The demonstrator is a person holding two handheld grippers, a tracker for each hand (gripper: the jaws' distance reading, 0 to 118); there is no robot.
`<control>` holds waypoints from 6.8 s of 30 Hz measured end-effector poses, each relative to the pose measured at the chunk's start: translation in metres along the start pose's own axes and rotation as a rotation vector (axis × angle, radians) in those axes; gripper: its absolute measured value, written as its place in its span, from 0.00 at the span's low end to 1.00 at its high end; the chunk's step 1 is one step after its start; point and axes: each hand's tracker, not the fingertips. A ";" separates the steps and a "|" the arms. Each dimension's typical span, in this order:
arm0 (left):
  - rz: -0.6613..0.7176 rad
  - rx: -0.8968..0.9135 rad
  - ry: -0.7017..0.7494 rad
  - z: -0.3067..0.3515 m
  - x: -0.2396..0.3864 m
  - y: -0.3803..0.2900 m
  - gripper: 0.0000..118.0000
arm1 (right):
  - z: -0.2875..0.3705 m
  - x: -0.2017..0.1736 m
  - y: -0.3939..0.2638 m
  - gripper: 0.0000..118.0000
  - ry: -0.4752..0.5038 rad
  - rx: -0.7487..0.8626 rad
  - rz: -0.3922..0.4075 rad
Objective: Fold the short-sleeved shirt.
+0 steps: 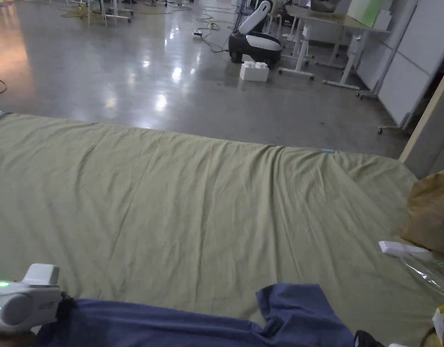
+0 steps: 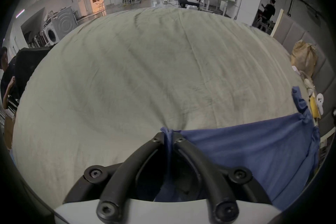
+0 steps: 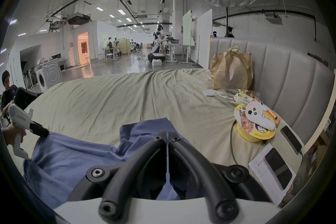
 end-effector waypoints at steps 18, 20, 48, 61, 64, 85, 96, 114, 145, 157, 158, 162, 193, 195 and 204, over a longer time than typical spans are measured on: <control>-0.046 0.200 -0.010 0.089 0.020 -0.024 0.04 | -0.206 0.031 0.002 0.67 0.145 -0.601 0.072; -0.043 0.200 -0.008 0.090 0.021 -0.024 0.04 | -0.211 0.028 -0.004 0.56 0.134 -0.666 0.078; 0.027 0.355 -0.045 0.205 -0.004 -0.077 0.04 | -0.011 0.071 0.051 0.02 0.189 -0.306 0.056; -0.011 0.278 -0.059 0.243 -0.005 -0.169 0.04 | 0.071 0.076 -0.024 0.02 0.139 -0.361 0.171; -0.024 0.208 -0.048 0.235 -0.004 -0.194 0.04 | 0.080 0.078 -0.050 0.02 0.130 -0.417 0.186; -0.085 0.119 0.009 0.197 0.000 -0.226 0.46 | 0.085 0.064 -0.081 0.61 -0.003 -0.403 0.268; -0.047 0.540 0.017 0.250 0.061 -0.159 0.48 | 0.106 0.002 0.003 0.68 0.061 0.140 0.102; 0.029 0.802 0.082 0.287 0.099 -0.138 0.04 | 0.104 -0.069 0.035 0.00 0.086 0.415 0.085; 0.541 -0.127 -0.611 0.116 -0.152 -0.201 0.71 | 0.077 -0.060 0.009 0.00 0.119 0.227 0.103; 0.626 -0.141 -0.779 0.094 -0.132 -0.205 0.20 | 0.079 -0.074 0.001 0.00 0.144 0.190 0.096; 0.605 -0.152 -0.741 0.093 -0.126 -0.202 0.15 | 0.079 -0.074 0.001 0.00 0.147 0.188 0.098; 0.559 -0.137 -0.705 0.098 -0.115 -0.197 0.14 | 0.078 -0.076 0.001 0.00 0.155 0.184 0.105; 0.389 0.007 -0.413 0.250 -0.103 -0.132 0.10 | 0.079 -0.071 0.005 0.00 0.185 0.192 0.063; 0.385 0.024 -0.474 0.253 -0.084 -0.128 0.10 | 0.080 -0.070 0.004 0.00 0.190 0.192 0.062; 0.394 -0.004 -0.621 0.222 0.014 -0.121 0.10 | 0.082 -0.055 -0.004 0.00 0.169 0.178 0.039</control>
